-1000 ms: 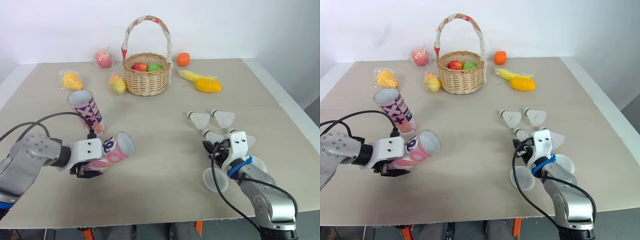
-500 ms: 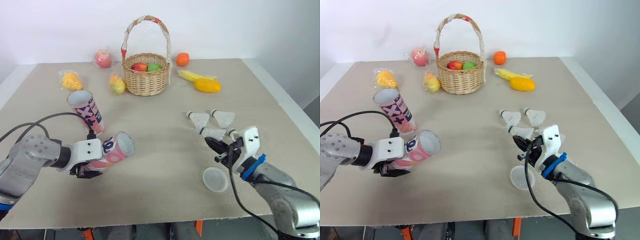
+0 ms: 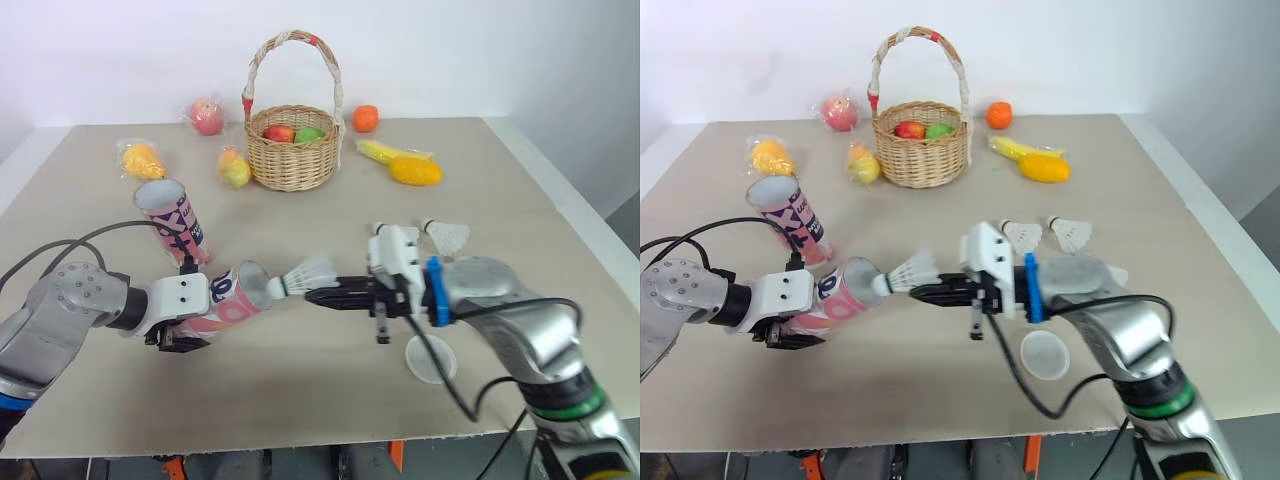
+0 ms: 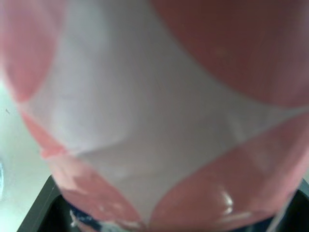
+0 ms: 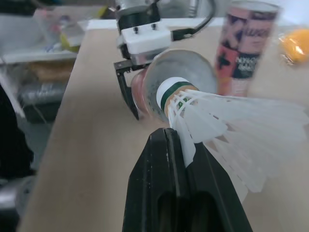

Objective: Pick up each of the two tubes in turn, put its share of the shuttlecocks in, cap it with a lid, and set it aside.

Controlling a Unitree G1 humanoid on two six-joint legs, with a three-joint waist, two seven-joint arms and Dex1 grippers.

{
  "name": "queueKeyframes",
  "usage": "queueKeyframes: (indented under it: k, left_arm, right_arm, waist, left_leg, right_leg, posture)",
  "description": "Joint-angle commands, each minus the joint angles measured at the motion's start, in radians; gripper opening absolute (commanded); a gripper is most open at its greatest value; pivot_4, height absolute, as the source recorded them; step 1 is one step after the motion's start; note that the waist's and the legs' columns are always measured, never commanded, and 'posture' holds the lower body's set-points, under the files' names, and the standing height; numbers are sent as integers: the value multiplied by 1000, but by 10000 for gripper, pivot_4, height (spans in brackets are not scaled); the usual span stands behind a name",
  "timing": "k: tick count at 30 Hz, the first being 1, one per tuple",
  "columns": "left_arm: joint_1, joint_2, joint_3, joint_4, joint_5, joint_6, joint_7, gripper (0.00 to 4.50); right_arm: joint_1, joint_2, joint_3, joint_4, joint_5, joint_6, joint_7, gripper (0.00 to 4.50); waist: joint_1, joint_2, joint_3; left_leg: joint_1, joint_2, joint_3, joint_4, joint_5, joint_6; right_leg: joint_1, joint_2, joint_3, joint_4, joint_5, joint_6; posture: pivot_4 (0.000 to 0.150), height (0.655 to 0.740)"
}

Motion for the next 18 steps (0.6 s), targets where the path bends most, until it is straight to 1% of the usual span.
queueKeyframes:
  k: [1,4,7,9,10,13,14,17,18]
  left_arm:
    - [19,4,-1,-31,-8,17,6,31845]
    - [39,10,10,-53,-18,29,6,31845]
    - [47,14,13,-56,-18,29,8,31845]
    - [40,12,11,-53,-18,29,9,31845]
    - [37,11,10,-52,-19,30,9,31845]
    - [34,10,9,-49,-18,28,11,31845]
    - [33,10,8,-49,-17,28,12,31845]
    - [27,7,5,-46,-16,30,14,31845]
    - [26,5,4,-45,-16,30,14,31845]
  right_arm:
    - [-72,77,73,119,-119,-139,13,1123]
    - [-114,153,124,202,-182,-212,22,1123]
    - [-125,191,162,210,-193,-218,58,1123]
    - [-132,203,154,197,-170,-194,74,6813]
    - [-137,209,140,192,-157,-183,75,8901]
    - [-159,183,85,152,-101,-131,108,22586]
    - [-174,166,64,141,-80,-109,123,26186]
    - [-229,134,22,155,-41,-72,157,26186]
    - [-252,130,13,181,-42,-77,168,20941]
  waist:
    - [1,0,0]
    - [0,0,0]
    - [1,0,0]
    - [0,0,0]
    - [0,0,0]
    - [1,0,0]
    - [1,0,0]
    - [0,0,0]
    - [0,0,0]
  left_leg:
    - [0,0,0,0,0,0]
    - [-1,0,0,0,0,0]
    - [-3,0,-1,0,0,0]
    - [-3,0,-1,0,-1,0]
    - [-3,0,-1,0,-1,0]
    - [-3,0,-1,0,-1,0]
    - [-3,0,-1,0,-1,0]
    - [-3,1,-1,1,-1,0]
    - [-3,1,-1,1,-1,0]
  right_leg:
    - [0,0,0,0,0,0]
    - [-1,0,0,0,0,0]
    - [-2,0,-1,0,-1,0]
    - [-2,0,-1,0,-1,-1]
    - [-2,0,-1,0,-1,-1]
    - [-2,0,-1,0,0,-1]
    - [-2,0,-1,0,0,-1]
    - [-2,0,-1,0,0,-1]
    - [-2,0,-1,0,0,-1]
  posture:
    - [1500,7400]
    - [1500,7400]
    - [1500,7400]
    - [1500,7400]
    - [1500,7400]
    - [1500,7400]
    - [1500,7400]
    - [1500,7400]
    - [1500,7400]
